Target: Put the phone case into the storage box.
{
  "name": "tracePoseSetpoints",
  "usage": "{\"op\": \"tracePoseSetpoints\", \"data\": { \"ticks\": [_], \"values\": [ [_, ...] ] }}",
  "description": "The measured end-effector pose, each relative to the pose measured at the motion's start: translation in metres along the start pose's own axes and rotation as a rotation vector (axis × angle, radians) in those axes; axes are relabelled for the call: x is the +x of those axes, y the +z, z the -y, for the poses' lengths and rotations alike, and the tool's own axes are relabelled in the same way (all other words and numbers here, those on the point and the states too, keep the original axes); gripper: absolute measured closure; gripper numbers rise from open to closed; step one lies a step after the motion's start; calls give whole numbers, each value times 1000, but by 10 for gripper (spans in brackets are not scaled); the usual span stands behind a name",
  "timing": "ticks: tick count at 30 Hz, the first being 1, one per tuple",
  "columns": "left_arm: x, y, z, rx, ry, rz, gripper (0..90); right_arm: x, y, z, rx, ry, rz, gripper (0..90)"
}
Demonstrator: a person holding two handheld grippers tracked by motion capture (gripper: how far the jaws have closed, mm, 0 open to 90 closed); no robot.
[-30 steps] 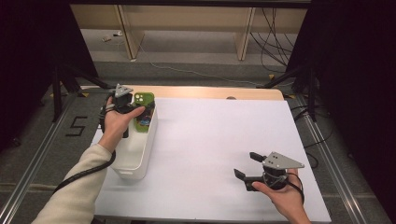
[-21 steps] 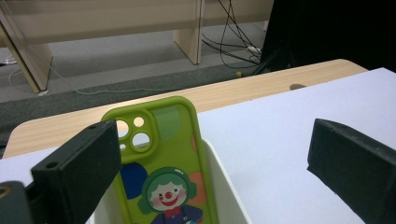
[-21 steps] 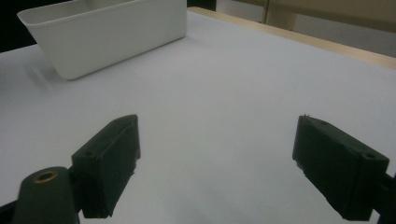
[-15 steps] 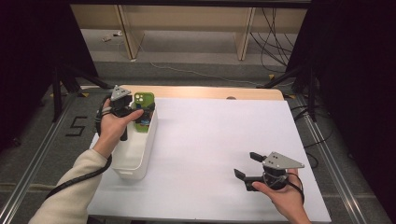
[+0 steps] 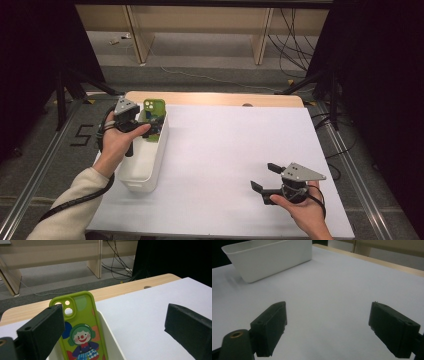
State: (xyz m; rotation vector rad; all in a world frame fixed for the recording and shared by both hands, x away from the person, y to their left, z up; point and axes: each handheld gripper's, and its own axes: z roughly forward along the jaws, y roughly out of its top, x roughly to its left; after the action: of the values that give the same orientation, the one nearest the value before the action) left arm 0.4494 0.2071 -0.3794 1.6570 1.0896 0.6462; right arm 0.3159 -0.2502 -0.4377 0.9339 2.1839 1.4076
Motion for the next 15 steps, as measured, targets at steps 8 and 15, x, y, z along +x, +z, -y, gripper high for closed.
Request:
{"op": "tracePoseSetpoints", "data": {
  "ticks": [8, 15],
  "values": [
    [-11, -11, 1, -22, 23, 27, 27, 0, 0, 0, -1, -1, 1, 161],
    [-14, -17, 4, -30, 20, 40, 29, 0, 0, 0, -3, 0, 1, 161]
  ]
}}
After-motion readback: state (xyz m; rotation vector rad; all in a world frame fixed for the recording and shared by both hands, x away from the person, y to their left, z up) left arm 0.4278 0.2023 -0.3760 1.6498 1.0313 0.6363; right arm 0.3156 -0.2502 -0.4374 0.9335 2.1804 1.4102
